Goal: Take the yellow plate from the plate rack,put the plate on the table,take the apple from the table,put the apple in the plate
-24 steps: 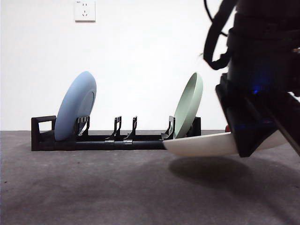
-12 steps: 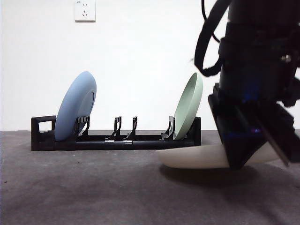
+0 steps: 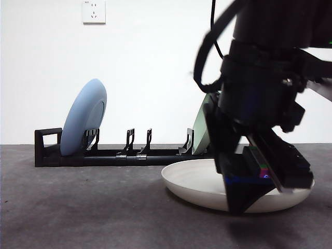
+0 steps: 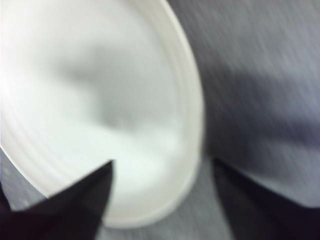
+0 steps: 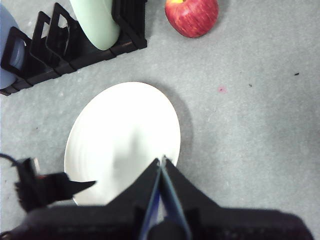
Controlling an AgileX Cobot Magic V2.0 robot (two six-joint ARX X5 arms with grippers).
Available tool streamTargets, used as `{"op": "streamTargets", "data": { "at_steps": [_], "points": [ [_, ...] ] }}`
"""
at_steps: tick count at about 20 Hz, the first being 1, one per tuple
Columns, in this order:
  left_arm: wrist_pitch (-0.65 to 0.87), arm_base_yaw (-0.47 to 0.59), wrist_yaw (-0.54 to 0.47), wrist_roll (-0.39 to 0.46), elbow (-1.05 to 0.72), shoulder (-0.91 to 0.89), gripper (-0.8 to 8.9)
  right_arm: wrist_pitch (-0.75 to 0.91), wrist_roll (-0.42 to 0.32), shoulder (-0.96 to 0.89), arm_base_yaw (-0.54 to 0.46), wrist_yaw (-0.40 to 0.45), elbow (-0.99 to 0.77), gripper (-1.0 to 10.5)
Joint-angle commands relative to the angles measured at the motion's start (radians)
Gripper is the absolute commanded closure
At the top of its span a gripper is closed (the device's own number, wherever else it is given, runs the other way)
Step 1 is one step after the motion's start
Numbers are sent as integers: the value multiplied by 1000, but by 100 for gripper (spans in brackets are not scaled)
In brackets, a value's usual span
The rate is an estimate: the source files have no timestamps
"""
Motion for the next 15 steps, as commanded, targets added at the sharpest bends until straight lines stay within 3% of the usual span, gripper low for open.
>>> {"op": "streamTargets", "data": {
  "at_steps": [1,3,5,6,8,10,14,15],
  "points": [
    [-77,-6,15,-67,43,-41,216,10,-7,5,1,3,5,945],
    [-144,-8,100,-105,79,-85,216,11,-7,21,1,4,5,932],
    [-158,-8,242,-142,84,-154,225,21,-7,54,1,3,6,765],
    [-162,-6,316,-153,84,-192,287,35,-7,74,1,3,7,639],
    [-165,-5,429,-172,84,-268,550,68,-10,125,1,3,17,422],
    [-163,-4,473,-190,84,-338,804,103,-40,193,1,3,50,303],
    [-228,0,472,-225,84,-455,818,114,-88,389,1,42,198,264],
    [-256,2,472,-240,84,-480,818,116,-96,450,1,50,246,209]
  ]
}}
